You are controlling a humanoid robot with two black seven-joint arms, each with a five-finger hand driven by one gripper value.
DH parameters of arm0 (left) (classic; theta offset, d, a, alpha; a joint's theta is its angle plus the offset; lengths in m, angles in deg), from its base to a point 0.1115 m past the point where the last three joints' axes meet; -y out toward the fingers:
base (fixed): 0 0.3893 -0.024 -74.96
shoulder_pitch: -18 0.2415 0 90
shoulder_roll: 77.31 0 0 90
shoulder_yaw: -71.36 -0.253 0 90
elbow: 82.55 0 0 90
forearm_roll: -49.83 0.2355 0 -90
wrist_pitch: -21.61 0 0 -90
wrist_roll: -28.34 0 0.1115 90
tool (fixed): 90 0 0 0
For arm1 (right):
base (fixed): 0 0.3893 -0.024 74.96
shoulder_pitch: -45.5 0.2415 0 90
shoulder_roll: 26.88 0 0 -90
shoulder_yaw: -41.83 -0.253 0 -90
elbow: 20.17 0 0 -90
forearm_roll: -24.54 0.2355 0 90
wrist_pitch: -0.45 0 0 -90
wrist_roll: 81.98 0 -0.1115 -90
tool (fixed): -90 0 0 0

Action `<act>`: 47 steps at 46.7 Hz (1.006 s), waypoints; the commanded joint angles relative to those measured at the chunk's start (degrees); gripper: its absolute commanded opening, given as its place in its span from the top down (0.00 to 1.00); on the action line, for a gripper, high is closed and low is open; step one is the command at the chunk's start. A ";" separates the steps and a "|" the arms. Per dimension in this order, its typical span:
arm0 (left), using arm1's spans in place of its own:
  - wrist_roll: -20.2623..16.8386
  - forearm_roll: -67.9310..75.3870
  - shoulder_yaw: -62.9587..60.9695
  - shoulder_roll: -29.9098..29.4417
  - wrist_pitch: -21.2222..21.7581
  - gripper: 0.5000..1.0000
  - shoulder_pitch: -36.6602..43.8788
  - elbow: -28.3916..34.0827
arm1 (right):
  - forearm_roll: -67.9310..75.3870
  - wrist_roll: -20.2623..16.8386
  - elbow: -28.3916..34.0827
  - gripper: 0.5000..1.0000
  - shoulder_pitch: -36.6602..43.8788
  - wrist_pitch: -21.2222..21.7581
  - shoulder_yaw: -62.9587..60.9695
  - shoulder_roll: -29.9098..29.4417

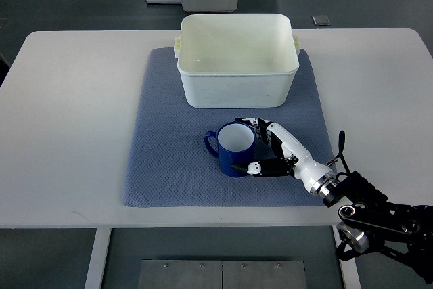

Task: Place cup in box with right hand
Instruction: 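Close the right hand on the mug and begin lifting it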

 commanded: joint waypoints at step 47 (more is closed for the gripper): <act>-0.01 0.00 0.00 0.00 -0.01 0.00 -0.02 0.00 | 1.14 -1.40 0.32 0.46 2.72 0.01 4.04 -2.35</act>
